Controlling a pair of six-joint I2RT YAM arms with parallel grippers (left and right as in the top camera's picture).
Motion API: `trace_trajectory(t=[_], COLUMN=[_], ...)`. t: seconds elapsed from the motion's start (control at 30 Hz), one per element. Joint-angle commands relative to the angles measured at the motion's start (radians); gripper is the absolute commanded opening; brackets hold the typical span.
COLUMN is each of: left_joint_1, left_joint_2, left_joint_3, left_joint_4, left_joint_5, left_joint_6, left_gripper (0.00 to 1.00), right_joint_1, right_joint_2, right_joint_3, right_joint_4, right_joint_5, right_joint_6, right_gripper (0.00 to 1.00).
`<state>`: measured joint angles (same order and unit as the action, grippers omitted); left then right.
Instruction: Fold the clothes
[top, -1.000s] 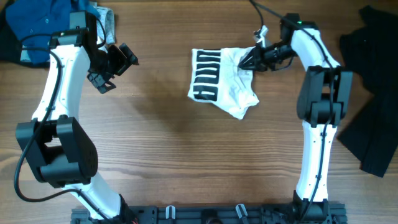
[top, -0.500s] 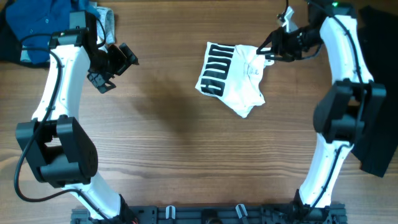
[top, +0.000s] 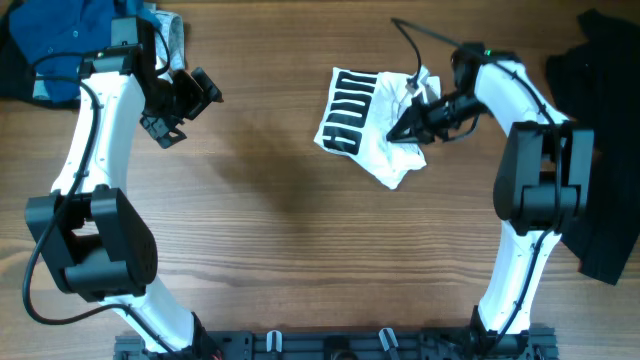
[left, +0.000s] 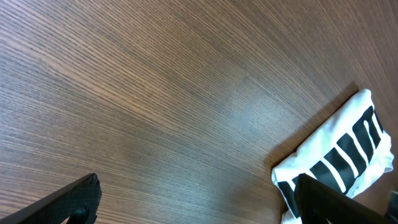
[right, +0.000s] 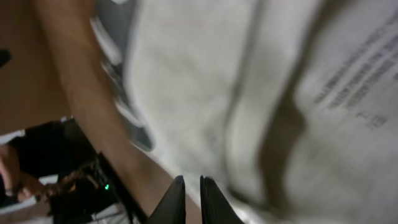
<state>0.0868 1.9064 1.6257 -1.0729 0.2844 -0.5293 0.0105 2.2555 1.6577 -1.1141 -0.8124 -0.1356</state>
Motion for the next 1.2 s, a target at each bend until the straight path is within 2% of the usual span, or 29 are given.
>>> trace_trajectory(t=[0.0, 0.2, 0.47, 0.5, 0.6, 0.63, 0.73, 0.8, 0.9, 1.0, 1.17], left_joint_1=[0.000, 0.000, 0.000, -0.003, -0.016, -0.025, -0.064, -0.097, -0.164, -0.220, -0.300], left_joint_2=[0.011, 0.011, 0.011, 0.011, 0.011, 0.012, 0.025, 0.048, 0.115, 0.188, 0.292], left_joint_3=[-0.005, -0.005, -0.005, -0.005, -0.005, -0.005, -0.005, -0.005, -0.005, -0.005, -0.005], left_joint_4=[0.002, 0.003, 0.010, 0.018, 0.054, 0.071, 0.128, 0.175, 0.292, 0.421, 0.596], left_joint_5=[-0.009, -0.009, -0.004, 0.012, 0.059, 0.084, 0.156, 0.182, 0.304, 0.429, 0.471], left_joint_6=[0.002, 0.002, 0.001, 0.001, 0.021, 0.036, 0.055, 0.056, 0.116, 0.116, 0.072], left_gripper=[1.00, 1.00, 1.00, 1.00, 1.00, 1.00, 1.00, 1.00, 1.00, 1.00, 1.00], right_joint_1=[-0.035, -0.070, -0.077, -0.077, -0.077, -0.077, -0.077, -0.077, -0.077, -0.077, -0.077], right_joint_2=[0.013, 0.003, -0.077, -0.116, -0.189, -0.209, -0.252, -0.258, -0.258, -0.258, -0.258], right_joint_3=[-0.066, -0.041, 0.135, 0.176, 0.217, 0.223, 0.224, 0.224, 0.223, 0.223, 0.223], right_joint_4=[0.031, -0.018, -0.141, -0.149, -0.140, -0.134, -0.113, -0.103, -0.079, -0.048, -0.045], right_joint_5=[0.121, 0.309, 0.544, 0.558, 0.558, 0.557, 0.546, 0.528, 0.480, 0.463, 0.464], right_joint_6=[0.106, 0.232, 0.354, 0.356, 0.351, 0.348, 0.348, 0.343, 0.324, 0.315, 0.292], right_gripper=[0.13, 0.16, 0.16, 0.22, 0.59, 0.69, 0.90, 0.94, 0.97, 0.98, 0.98])
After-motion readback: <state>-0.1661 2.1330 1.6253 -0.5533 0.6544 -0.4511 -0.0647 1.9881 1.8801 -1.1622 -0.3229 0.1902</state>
